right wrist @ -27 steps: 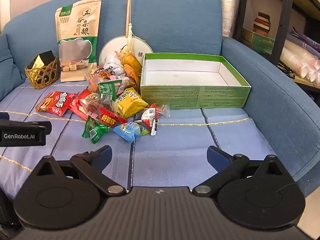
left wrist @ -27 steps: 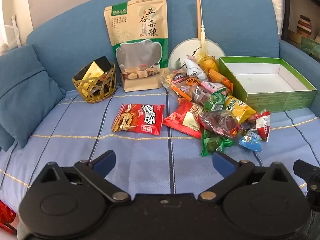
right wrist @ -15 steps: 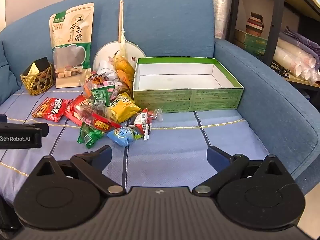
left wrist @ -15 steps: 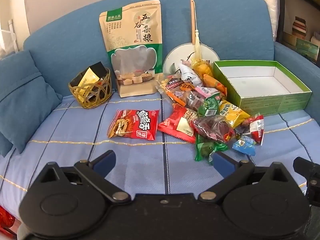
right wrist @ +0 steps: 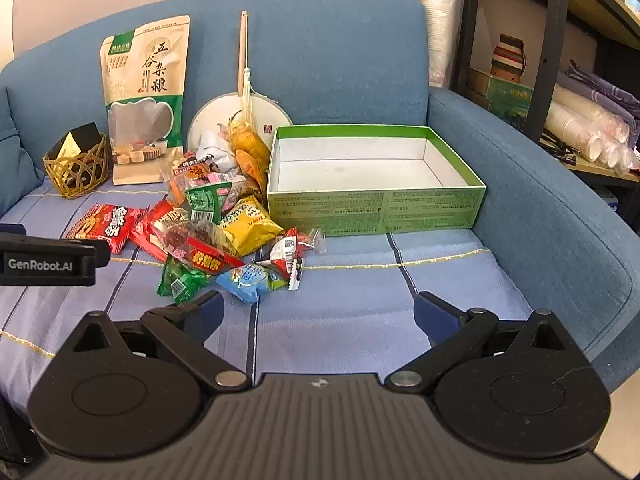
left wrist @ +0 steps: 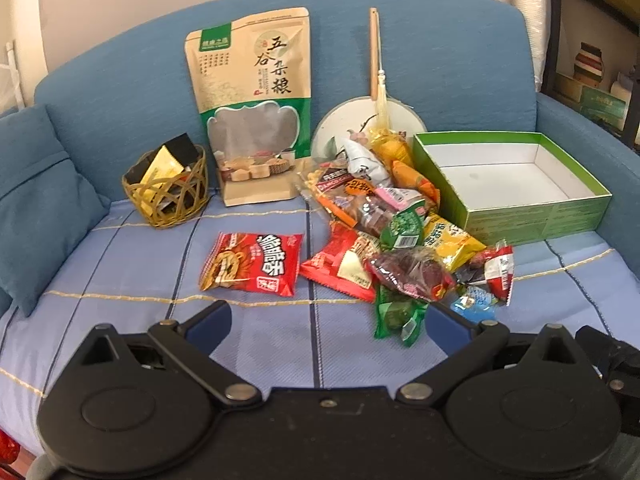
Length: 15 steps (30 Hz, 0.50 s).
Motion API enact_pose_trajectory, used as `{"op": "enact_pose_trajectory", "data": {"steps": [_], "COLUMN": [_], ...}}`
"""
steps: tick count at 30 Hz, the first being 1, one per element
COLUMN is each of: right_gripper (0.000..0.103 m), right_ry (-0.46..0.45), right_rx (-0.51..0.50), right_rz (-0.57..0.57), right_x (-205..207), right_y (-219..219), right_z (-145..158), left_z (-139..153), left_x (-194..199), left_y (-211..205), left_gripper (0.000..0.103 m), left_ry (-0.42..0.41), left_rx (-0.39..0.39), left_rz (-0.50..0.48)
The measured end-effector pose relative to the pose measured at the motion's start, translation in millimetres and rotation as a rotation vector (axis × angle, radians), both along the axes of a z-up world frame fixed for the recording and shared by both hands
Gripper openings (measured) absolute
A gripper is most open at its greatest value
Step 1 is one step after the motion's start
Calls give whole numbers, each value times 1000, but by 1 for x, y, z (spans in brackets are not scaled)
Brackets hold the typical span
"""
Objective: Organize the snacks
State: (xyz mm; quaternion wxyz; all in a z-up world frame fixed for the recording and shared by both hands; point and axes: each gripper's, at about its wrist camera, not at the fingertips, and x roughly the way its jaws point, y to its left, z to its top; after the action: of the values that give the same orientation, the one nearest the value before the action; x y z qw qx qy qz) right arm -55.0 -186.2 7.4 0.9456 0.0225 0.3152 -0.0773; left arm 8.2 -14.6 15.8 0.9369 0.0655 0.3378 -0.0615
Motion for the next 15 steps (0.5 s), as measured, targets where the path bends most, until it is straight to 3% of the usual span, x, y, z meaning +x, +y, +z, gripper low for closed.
{"op": "enact_pose_trajectory", "data": {"steps": [15], "right_gripper": [103], "right_ry": [-29], "right_rx": [29], "right_rz": [-23], "right_x": [7], "right_y": [-9], "right_z": [-1], "left_z": [6], "left_x": [14], "left_y": [-12], "left_gripper": [103], "left_ry": [0], "left_rx": [-21], "left_rz": [-31]}}
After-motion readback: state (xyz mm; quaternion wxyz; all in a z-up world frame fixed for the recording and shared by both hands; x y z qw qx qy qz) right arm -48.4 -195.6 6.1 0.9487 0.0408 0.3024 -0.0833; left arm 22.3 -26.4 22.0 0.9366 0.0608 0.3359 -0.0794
